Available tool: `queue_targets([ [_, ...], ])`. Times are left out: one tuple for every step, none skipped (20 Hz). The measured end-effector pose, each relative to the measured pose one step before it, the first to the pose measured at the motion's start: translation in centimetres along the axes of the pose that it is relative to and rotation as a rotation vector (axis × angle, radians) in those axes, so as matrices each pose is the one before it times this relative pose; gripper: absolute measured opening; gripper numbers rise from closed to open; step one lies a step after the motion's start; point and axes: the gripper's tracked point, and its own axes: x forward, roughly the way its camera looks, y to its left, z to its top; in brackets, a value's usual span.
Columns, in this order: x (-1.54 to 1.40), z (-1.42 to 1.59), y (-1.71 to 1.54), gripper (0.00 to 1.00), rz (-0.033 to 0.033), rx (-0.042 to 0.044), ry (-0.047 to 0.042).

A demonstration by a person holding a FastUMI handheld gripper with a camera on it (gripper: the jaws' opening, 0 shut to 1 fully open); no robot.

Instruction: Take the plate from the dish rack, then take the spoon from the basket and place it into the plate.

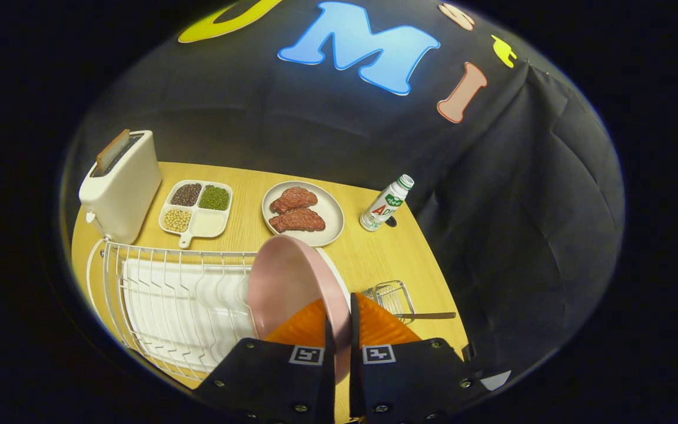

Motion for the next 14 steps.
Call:
queue_targets([
  [-0.159,0.070,0.011,0.10,0.00641,0.01380,0.00206],
  [-0.203,-0.127,0.120,0.10,0.00881,0.01231,0.00281],
  [-0.051,-0.200,-0.057,0.10,0.00989,0.00715,0.00754],
  [-0.030,0.002,-0.027,0.10,0.00804,0.00654,0.00207],
  [0.045,-0.058,-0.161,0.10,0.00747,0.00818,0.00347],
  [0.020,0.039,-0.020,0.10,0.00556,0.00804,0.00178],
  [0.006,0.052,-0.079,0.10,-0.00002,0.00155,-0.00586],
  [-0.076,0.043,0.145,0.10,0.00846,0.00067,-0.00511],
  [0.129,0.308,0.193,0.10,0.00560,-0.00173,-0.01116],
  [-0.180,0.764,-0.647,0.06,-0.03007,-0.04298,-0.02446],
  [-0.170,1.309,-0.292,0.06,0.01186,0.00486,-0.04167],
  [-0.710,1.099,0.056,0.06,0.00432,0.01892,-0.01700],
  [-0.388,0.736,-0.335,0.06,-0.00491,-0.00718,-0.01475],
  [-0.361,0.748,-0.139,0.06,0.01249,-0.00791,-0.01211],
])
